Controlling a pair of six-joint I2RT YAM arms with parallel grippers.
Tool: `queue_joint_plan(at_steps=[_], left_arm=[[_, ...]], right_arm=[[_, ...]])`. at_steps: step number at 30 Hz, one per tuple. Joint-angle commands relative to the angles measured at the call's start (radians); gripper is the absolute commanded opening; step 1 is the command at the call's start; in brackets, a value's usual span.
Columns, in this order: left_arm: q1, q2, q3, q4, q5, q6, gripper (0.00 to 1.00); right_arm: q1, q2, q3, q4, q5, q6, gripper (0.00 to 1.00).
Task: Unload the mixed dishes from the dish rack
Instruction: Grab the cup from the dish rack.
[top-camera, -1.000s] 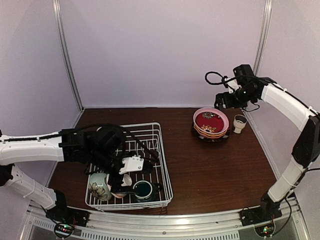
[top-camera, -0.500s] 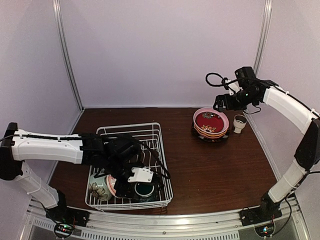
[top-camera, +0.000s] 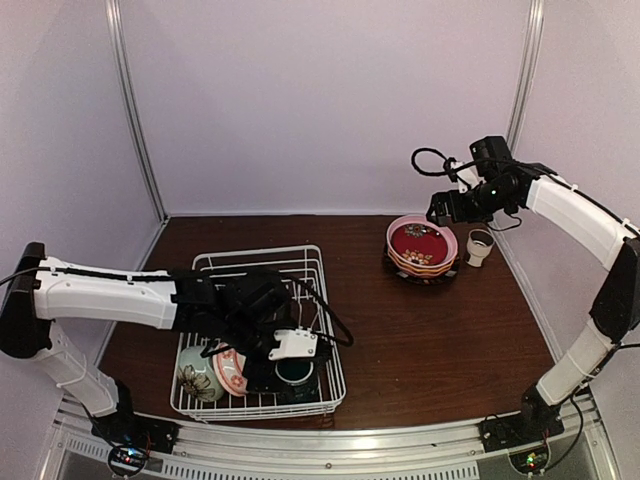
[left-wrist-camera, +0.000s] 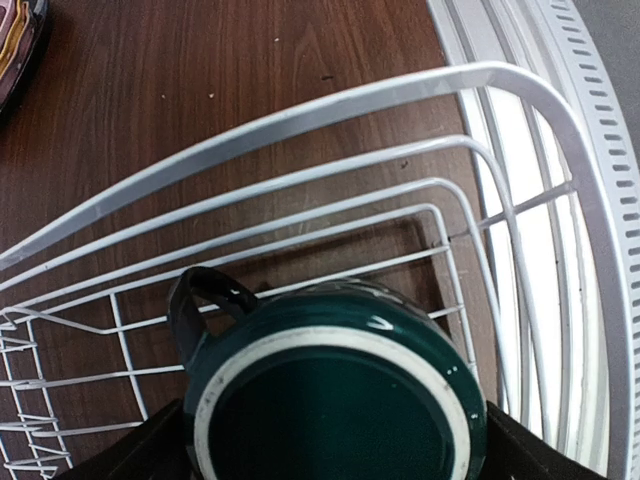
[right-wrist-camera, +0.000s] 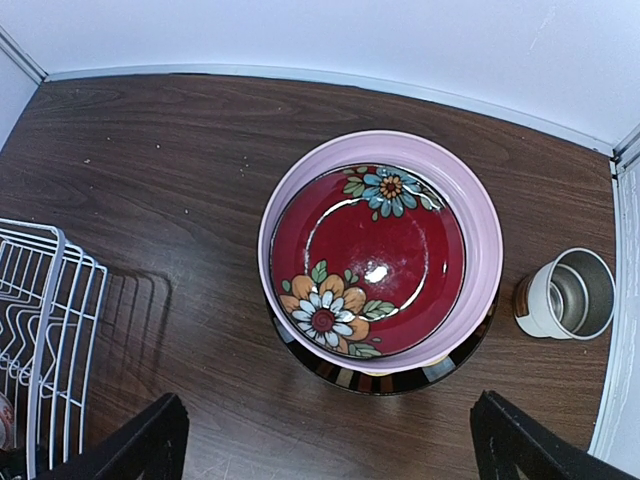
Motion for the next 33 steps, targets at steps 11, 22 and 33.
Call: queue_joint_plan(at_steps=[11, 22, 33], left_arm=[[0.001, 0.029, -0.035, 0.12, 0.019, -0.071, 0.96], [0.0, -0.055, -0.066, 0.19, -0.029, -0.07, 0.73], [0.016, -0.26, -0.111, 0.315, -0.103, -0.064, 0.6]], right_arm=[[0.003, -0.031, -0.028, 0.013, -0.01, 0.003, 1.0], [0.054, -0.062, -0.113, 0.086, -0.09, 0.034, 1.0], [0.097, -0.13, -0.186, 0.229, -0.291, 0.135, 0.99]])
